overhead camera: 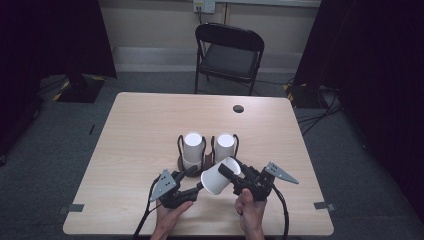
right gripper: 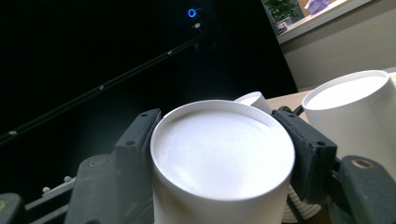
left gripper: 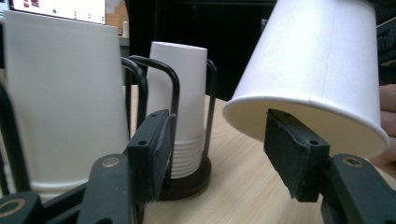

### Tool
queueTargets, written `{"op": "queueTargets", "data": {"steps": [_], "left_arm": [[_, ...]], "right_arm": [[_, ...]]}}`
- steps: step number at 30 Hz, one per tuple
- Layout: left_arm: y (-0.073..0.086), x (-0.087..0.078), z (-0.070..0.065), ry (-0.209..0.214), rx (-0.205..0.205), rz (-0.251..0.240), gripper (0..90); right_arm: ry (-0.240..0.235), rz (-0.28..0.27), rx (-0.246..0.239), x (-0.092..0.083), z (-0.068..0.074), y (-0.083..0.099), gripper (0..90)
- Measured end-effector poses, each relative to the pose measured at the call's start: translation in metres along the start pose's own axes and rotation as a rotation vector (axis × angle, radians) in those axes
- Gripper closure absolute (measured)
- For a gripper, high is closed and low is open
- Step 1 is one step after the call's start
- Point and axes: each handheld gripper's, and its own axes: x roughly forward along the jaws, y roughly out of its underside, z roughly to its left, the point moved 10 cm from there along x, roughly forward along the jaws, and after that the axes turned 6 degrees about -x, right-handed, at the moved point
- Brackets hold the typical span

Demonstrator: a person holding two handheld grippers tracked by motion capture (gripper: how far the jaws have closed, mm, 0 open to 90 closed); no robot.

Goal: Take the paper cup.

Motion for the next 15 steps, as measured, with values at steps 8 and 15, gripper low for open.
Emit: {"op": "queueTargets", "data": {"steps": [8, 15], "left_arm": [[-0.001, 0.006, -0.007, 0.033, 0.024, -0.043, 51.8], [-0.009, 0.008, -0.013, 0.058, 0.051, -0.126, 60.8]], "right_arm": [[-0.047, -0.002, 0.067, 0.004, 0.005, 0.001, 35.3], [-0.085, 0.020, 0.097, 0.008, 0.010, 0.005, 35.3]]}}
